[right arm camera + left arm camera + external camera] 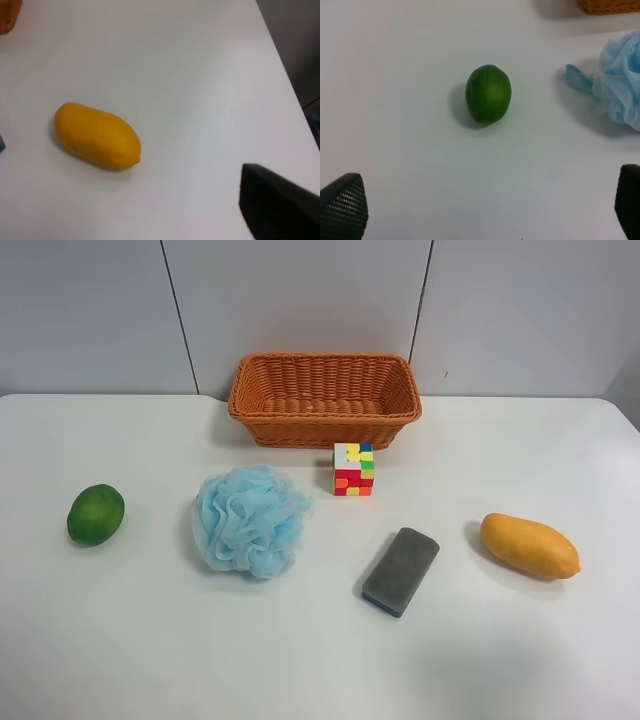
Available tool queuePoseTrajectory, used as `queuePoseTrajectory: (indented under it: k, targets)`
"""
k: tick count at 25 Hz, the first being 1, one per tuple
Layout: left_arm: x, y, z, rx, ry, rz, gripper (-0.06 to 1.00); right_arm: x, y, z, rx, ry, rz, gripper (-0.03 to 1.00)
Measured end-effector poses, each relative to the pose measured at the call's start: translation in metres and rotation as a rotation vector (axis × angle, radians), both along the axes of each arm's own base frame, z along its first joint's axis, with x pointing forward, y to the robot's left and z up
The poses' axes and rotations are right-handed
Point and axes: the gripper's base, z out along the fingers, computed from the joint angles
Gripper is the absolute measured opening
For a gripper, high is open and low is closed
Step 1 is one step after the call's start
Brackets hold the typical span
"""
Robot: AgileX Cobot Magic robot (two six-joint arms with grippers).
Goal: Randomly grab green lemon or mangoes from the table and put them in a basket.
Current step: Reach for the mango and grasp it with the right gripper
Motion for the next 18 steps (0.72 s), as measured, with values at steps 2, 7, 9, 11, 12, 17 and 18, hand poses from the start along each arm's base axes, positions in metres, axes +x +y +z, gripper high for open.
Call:
queuePoseTrajectory:
  k: [2, 7, 9, 11, 12, 17, 18]
  targets:
    - [0.000, 0.000, 0.000, 0.000, 0.000, 0.000, 0.99, 0.000, 0.000, 0.000, 0.000, 0.000, 0.000, 0.99]
    - [0.000, 0.000, 0.000, 0.000, 0.000, 0.000, 0.99, 0.000, 0.000, 0.000, 0.000, 0.000, 0.000, 0.99]
    - [0.000, 0.000, 0.000, 0.000, 0.000, 0.000, 0.99, 0.000, 0.000, 0.000, 0.000, 0.000, 0.000, 0.99]
    - [0.000, 0.000, 0.000, 0.000, 0.000, 0.000, 0.99, 0.000, 0.000, 0.000, 0.000, 0.000, 0.000, 0.99]
    - [0.000, 0.000, 0.000, 0.000, 0.000, 0.000, 0.99, 0.000, 0.000, 0.000, 0.000, 0.003, 0.000, 0.99]
    - [0.000, 0.000, 0.000, 0.000, 0.000, 0.000, 0.99, 0.016, 0.000, 0.018, 0.000, 0.132, 0.001, 0.99]
    - [0.000, 0.000, 0.000, 0.000, 0.000, 0.000, 0.99, 0.021, 0.000, 0.025, -0.002, 0.158, 0.002, 0.99]
